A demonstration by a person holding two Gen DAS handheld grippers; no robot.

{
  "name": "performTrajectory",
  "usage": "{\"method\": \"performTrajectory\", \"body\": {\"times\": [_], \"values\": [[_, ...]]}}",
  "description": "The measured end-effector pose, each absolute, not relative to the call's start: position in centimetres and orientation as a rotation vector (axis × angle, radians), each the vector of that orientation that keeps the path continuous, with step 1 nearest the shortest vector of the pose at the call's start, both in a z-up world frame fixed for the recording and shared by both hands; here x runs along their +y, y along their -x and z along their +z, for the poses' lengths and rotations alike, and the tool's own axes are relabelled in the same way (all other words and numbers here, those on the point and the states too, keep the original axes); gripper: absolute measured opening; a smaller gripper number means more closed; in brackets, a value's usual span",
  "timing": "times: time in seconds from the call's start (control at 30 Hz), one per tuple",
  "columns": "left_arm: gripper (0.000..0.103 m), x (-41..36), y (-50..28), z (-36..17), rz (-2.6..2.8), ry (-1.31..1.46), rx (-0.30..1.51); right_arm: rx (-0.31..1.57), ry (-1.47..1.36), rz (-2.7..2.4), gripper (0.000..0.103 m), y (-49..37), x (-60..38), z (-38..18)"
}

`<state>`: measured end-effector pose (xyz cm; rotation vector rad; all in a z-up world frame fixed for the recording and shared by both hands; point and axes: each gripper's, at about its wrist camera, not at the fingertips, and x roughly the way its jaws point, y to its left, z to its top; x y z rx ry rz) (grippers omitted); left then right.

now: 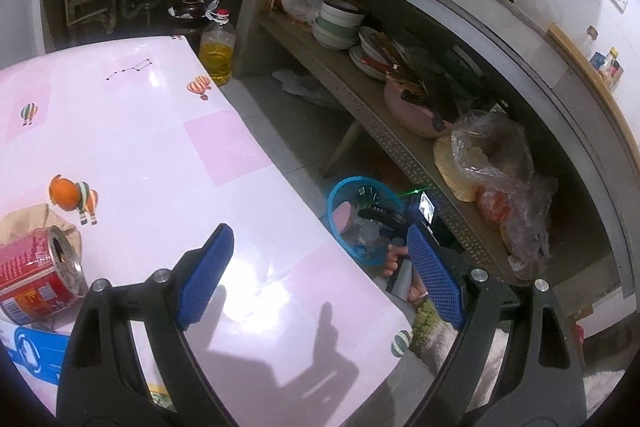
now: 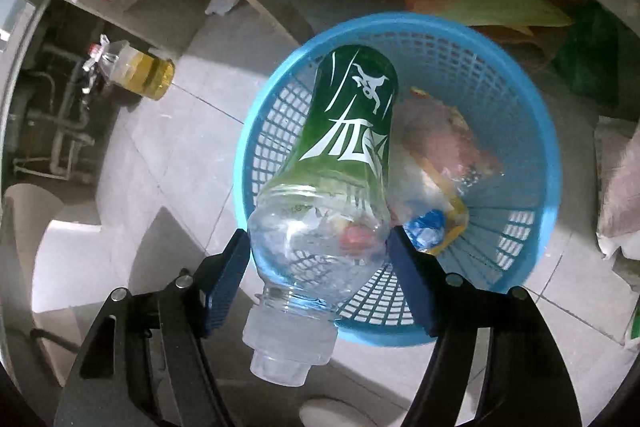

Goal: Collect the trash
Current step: 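Lower the green bottle into the wastebasket and open the right gripper, then move both tools back toward the table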

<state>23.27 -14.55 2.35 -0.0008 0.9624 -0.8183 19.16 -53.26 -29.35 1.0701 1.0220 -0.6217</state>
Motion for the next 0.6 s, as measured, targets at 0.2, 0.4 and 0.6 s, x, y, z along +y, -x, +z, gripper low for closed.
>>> {"method": "performTrajectory", "body": {"times": [0.2,0.4,0.6], "values": [[0.084,-13.9,-23.8,2.0,-0.8,0.003,0.971,1.134,-0.974,-0.596,0.07,-21.1,-52.2,-31.2],[0.084,-13.8,-23.6,2.1,-0.808,0.008,0.971,1.069,-0.95,-0.588,0.07,-18.6,-52.3,-28.4],[0.084,-13.1,-22.5,2.6,-0.817,0.005,0.949,0.988,-0.905,-0.579,0.07,-12.9,-50.1,-23.3]]}}
